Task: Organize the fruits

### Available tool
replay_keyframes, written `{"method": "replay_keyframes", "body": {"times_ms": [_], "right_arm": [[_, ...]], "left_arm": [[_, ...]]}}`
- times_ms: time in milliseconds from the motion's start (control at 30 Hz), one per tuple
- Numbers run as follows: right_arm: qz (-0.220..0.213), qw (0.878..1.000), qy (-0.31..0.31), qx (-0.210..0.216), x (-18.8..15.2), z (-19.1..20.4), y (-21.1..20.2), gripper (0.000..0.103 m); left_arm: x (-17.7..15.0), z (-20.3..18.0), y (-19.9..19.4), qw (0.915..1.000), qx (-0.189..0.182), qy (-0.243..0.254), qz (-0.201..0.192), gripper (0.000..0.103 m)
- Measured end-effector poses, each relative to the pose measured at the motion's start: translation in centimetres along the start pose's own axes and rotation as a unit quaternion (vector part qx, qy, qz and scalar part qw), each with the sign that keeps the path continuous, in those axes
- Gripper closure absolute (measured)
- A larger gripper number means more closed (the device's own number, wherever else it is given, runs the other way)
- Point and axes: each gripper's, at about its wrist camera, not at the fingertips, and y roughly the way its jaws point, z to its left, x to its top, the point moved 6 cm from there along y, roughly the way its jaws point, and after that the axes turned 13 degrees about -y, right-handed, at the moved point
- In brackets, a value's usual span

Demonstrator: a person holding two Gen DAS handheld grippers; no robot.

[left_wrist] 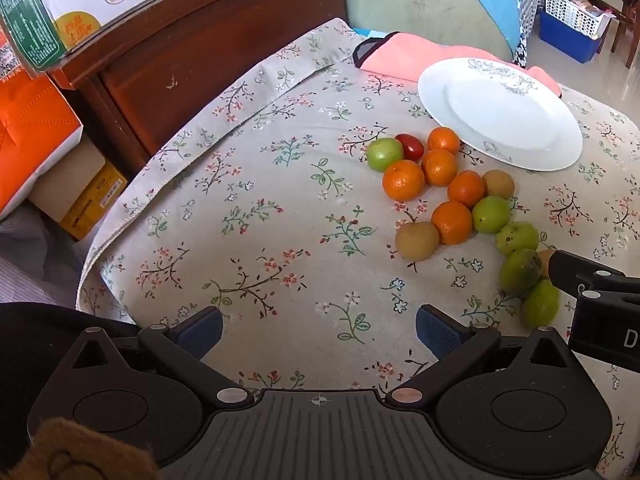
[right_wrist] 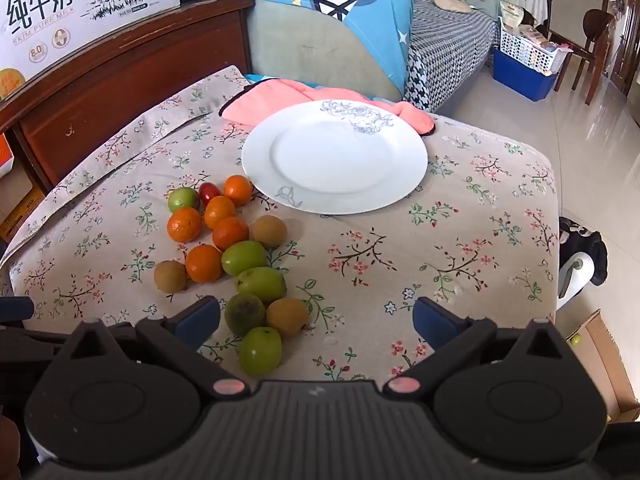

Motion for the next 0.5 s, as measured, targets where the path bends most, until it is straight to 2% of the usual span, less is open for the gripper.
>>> {"method": "replay_keyframes", "body": {"times_ms": [233,500], "right_arm": [[0.000,1.000,-0.004,-0.001,0.0,0.2,0.1,0.001],[0.030,0.999,0.000,-0.029,-0.7,-0.2,0.5,0.001]], "left_arm": [[-0.6,-0.4,0.1,0.9998,-0.020,0.002,0.004,0.000],[-0.9,0.2,1.5,0.9995,-0.012,-0.014,0.025,0.000]]}}
